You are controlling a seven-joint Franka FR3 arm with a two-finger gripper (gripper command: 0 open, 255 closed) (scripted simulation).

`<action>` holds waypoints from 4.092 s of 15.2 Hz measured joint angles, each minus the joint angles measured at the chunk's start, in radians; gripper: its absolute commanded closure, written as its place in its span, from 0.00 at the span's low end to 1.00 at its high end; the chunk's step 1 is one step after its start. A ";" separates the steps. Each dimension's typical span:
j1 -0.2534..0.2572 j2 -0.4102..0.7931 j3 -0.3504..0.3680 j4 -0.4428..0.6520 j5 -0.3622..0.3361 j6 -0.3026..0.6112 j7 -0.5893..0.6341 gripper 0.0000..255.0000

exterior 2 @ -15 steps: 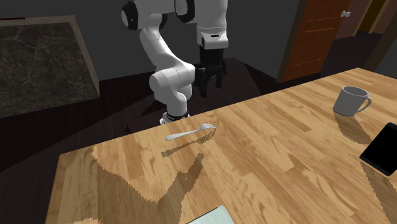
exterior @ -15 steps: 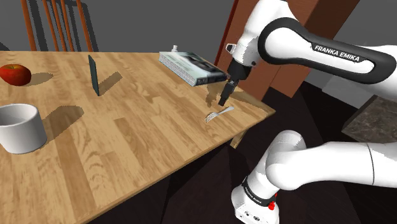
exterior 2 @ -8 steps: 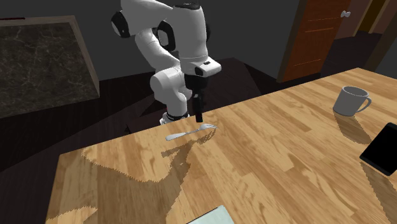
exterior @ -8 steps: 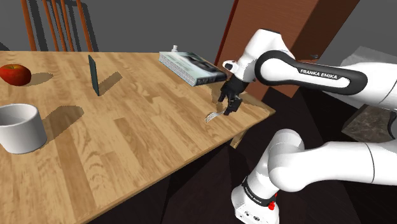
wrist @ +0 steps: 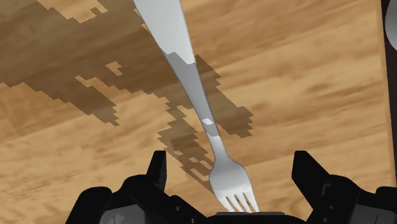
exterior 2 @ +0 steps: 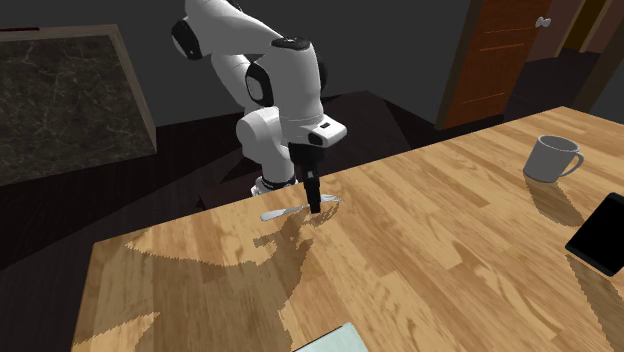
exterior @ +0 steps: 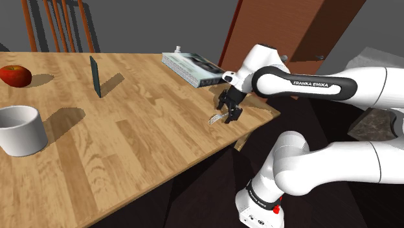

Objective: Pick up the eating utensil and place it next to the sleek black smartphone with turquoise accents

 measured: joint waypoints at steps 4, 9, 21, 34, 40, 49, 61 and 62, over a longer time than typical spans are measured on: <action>0.000 0.012 -0.007 -0.015 -0.006 0.027 0.002 0.00; 0.000 0.012 -0.007 -0.016 -0.006 0.028 0.002 1.00; 0.005 0.004 0.004 0.007 0.004 -0.001 0.003 1.00; 0.031 -0.021 0.062 0.165 0.060 -0.182 0.003 1.00; 0.042 -0.014 0.083 0.243 0.080 -0.253 0.002 1.00; 0.060 0.015 0.110 0.381 0.110 -0.361 0.000 1.00; 0.085 0.081 0.140 0.565 0.144 -0.481 0.003 1.00; 0.094 0.109 0.145 0.584 0.153 -0.473 0.012 1.00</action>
